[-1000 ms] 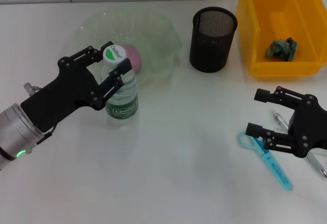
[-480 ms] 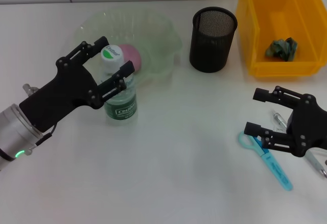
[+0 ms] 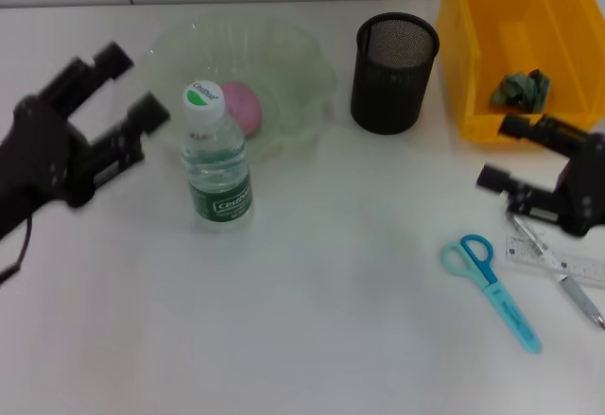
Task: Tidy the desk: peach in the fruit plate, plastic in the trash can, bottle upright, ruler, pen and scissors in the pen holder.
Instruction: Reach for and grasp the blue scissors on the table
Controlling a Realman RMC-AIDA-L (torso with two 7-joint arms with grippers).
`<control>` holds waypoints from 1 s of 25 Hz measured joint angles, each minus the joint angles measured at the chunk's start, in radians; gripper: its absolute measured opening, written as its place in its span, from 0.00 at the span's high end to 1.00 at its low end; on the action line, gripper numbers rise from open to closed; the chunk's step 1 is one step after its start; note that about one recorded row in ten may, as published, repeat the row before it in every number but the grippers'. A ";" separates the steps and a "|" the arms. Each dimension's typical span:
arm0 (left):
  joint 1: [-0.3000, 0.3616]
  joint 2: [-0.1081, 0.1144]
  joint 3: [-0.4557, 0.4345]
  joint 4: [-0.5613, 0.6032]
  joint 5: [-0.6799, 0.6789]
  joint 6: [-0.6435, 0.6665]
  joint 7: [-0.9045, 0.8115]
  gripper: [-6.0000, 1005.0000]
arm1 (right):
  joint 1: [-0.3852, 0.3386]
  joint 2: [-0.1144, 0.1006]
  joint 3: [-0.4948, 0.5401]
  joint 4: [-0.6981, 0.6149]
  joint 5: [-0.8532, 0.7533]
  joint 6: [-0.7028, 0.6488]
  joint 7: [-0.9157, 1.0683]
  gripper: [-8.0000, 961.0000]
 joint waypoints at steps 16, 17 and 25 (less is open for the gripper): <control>-0.035 -0.014 -0.004 0.072 0.537 -0.119 -0.127 0.20 | 0.050 0.035 -0.632 -0.981 -0.480 0.010 1.056 0.18; -0.042 -0.019 -0.004 0.070 0.554 -0.136 -0.131 0.20 | 0.049 0.036 -0.700 -1.039 -0.542 0.010 1.147 0.18; -0.053 -0.022 -0.009 0.065 0.574 -0.169 -0.135 0.20 | 0.036 0.039 -0.995 -1.213 -0.725 -0.016 1.515 0.19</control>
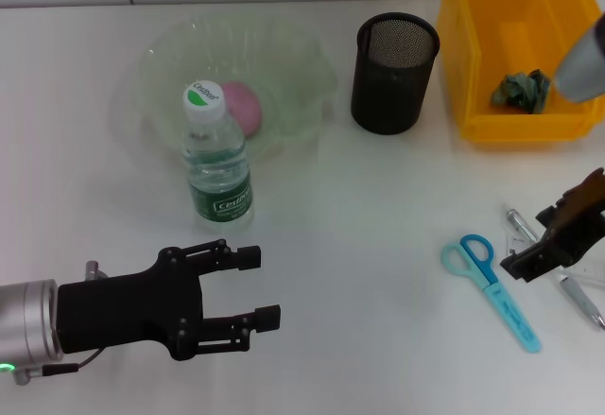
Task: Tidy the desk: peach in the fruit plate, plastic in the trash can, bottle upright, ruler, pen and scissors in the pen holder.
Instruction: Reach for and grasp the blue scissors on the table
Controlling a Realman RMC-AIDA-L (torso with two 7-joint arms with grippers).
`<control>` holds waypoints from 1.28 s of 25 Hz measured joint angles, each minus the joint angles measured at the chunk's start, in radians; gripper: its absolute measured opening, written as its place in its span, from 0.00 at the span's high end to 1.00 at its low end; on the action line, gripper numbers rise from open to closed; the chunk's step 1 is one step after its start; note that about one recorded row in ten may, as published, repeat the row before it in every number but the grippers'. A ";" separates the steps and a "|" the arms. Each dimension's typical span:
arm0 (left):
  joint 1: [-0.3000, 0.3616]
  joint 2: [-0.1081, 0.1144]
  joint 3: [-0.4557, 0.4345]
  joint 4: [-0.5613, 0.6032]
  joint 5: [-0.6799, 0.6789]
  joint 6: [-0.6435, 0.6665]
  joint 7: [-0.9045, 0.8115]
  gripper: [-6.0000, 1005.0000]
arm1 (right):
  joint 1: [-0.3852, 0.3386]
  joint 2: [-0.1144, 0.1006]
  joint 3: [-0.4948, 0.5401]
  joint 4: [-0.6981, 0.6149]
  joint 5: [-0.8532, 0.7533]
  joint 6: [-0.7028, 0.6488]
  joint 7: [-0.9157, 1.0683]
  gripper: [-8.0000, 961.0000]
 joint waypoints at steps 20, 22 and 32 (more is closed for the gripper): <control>-0.003 -0.011 -0.001 0.007 -0.005 -0.008 -0.019 0.20 | -0.053 0.003 -0.296 0.031 -0.087 0.064 0.283 0.20; -0.004 -0.011 -0.004 0.006 -0.005 -0.010 -0.016 0.20 | -0.057 0.003 -0.295 0.039 -0.087 0.073 0.284 0.20; -0.016 -0.009 -0.028 0.009 -0.006 -0.011 -0.015 0.20 | -0.057 0.000 -0.285 0.102 -0.098 0.163 0.286 0.48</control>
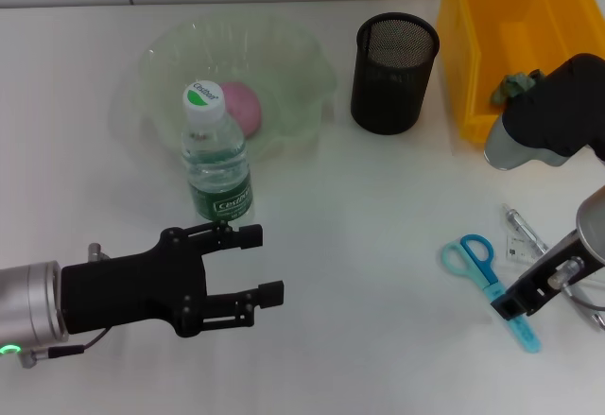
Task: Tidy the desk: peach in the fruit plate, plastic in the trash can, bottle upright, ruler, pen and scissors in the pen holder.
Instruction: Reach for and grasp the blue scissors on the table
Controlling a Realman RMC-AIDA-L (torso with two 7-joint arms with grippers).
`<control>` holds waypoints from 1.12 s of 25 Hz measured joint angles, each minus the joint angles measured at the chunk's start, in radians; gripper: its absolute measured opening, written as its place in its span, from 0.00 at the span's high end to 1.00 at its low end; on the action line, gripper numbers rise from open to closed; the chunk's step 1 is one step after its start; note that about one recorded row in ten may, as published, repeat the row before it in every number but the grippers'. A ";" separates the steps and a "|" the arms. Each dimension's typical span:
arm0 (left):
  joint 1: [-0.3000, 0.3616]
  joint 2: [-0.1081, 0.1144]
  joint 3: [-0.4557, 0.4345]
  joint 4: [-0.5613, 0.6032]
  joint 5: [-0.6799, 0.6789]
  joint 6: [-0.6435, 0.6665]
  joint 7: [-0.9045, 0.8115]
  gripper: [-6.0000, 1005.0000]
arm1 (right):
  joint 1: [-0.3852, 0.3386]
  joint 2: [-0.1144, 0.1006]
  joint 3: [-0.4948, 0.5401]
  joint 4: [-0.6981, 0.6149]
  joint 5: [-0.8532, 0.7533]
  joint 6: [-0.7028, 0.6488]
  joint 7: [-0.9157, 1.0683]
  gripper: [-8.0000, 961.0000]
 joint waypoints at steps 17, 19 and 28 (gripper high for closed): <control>-0.031 0.007 -0.011 0.000 0.002 -0.003 -0.008 0.20 | 0.002 0.000 -0.024 0.025 0.006 0.044 0.009 0.54; -0.035 0.007 -0.011 0.000 0.004 -0.007 -0.008 0.20 | 0.002 0.000 -0.025 0.027 0.006 0.045 0.010 0.55; -0.039 0.007 -0.011 0.000 0.007 -0.017 -0.008 0.20 | 0.006 0.001 -0.048 0.050 0.008 0.067 0.023 0.62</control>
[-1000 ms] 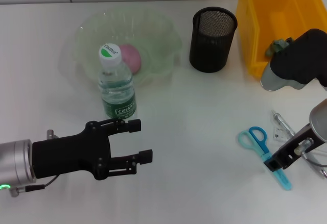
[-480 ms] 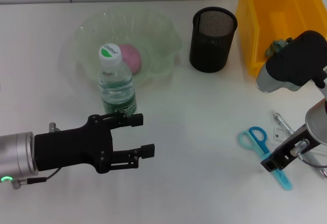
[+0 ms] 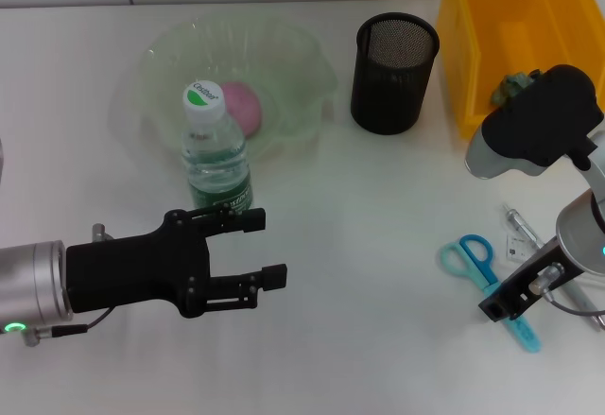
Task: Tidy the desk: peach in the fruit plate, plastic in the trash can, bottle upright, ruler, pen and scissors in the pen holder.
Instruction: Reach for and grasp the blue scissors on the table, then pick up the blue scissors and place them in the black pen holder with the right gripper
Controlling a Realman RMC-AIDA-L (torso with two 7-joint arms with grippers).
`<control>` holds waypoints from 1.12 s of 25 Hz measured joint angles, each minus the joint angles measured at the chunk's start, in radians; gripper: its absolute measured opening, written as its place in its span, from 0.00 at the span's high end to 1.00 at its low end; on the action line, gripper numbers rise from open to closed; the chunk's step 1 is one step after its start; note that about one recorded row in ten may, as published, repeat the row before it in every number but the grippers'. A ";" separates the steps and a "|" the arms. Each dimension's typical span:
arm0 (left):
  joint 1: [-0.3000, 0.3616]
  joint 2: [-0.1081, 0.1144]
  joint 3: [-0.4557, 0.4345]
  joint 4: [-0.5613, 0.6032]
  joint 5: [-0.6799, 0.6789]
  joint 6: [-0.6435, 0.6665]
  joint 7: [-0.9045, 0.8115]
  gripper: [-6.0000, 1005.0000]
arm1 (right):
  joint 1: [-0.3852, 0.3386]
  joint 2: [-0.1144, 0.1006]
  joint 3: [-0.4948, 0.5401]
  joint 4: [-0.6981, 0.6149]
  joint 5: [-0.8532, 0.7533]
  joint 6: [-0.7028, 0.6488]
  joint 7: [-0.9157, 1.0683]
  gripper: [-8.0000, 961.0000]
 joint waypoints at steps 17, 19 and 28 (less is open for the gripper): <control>-0.002 0.000 0.000 0.000 0.000 -0.011 0.001 0.20 | -0.018 -0.001 -0.010 -0.058 0.005 0.013 -0.027 0.77; -0.002 0.000 0.000 0.000 0.000 -0.011 0.001 0.20 | -0.041 -0.001 0.034 -0.116 0.042 0.012 -0.066 0.78; -0.002 0.000 0.000 0.001 -0.006 -0.012 0.002 0.20 | -0.094 -0.009 0.615 0.105 0.822 0.184 -0.670 0.78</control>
